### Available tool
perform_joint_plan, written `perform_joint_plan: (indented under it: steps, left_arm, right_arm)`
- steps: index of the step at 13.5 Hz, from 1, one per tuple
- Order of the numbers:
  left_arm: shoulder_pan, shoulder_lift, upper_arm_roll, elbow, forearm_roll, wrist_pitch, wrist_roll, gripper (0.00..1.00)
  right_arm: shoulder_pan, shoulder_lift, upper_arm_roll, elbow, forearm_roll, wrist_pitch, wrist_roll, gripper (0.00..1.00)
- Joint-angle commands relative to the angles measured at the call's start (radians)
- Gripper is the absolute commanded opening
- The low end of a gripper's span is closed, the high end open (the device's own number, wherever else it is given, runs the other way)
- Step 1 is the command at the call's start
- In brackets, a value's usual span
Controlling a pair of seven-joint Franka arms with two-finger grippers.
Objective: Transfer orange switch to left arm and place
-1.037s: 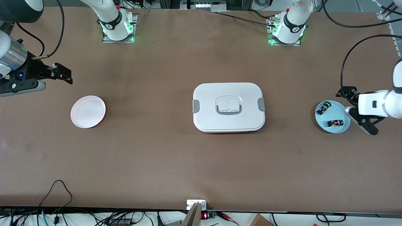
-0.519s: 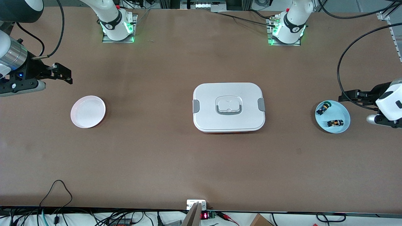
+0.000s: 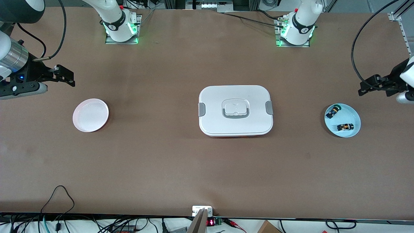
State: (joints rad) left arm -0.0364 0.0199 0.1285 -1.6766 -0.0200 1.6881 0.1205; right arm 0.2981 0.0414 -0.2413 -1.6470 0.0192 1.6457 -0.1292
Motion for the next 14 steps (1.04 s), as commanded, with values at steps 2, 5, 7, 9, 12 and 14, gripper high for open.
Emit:
perform_joint_plan:
  steps: [2, 5, 7, 9, 12, 14]
  left_arm:
    - [0.009, -0.017, 0.007, -0.023, -0.011, 0.025, 0.045, 1.00]
    - [0.009, -0.017, 0.007, -0.020, -0.009, 0.007, 0.042, 1.00]
    - [0.009, -0.015, 0.008, -0.018, -0.008, -0.010, 0.038, 1.00]
    - [0.009, -0.012, 0.008, -0.011, -0.008, -0.013, 0.041, 1.00]
    - [0.009, 0.003, 0.008, 0.003, -0.008, -0.016, 0.042, 1.00]
    - [0.010, 0.028, 0.008, 0.029, -0.008, -0.039, 0.039, 1.00]
  right_arm:
    - [0.003, 0.003, -0.004, 0.019, 0.022, -0.021, 0.008, 1.00]
    - [0.004, 0.003, -0.004, 0.019, 0.022, -0.021, 0.008, 1.00]
    - [0.004, 0.002, -0.004, 0.019, 0.022, -0.021, 0.008, 1.00]
    - [0.004, 0.002, -0.004, 0.018, 0.022, -0.023, 0.008, 1.00]
    - [0.004, 0.002, -0.004, 0.018, 0.022, -0.023, 0.006, 1.00]
    - [0.004, 0.002, -0.004, 0.018, 0.022, -0.023, 0.006, 1.00]
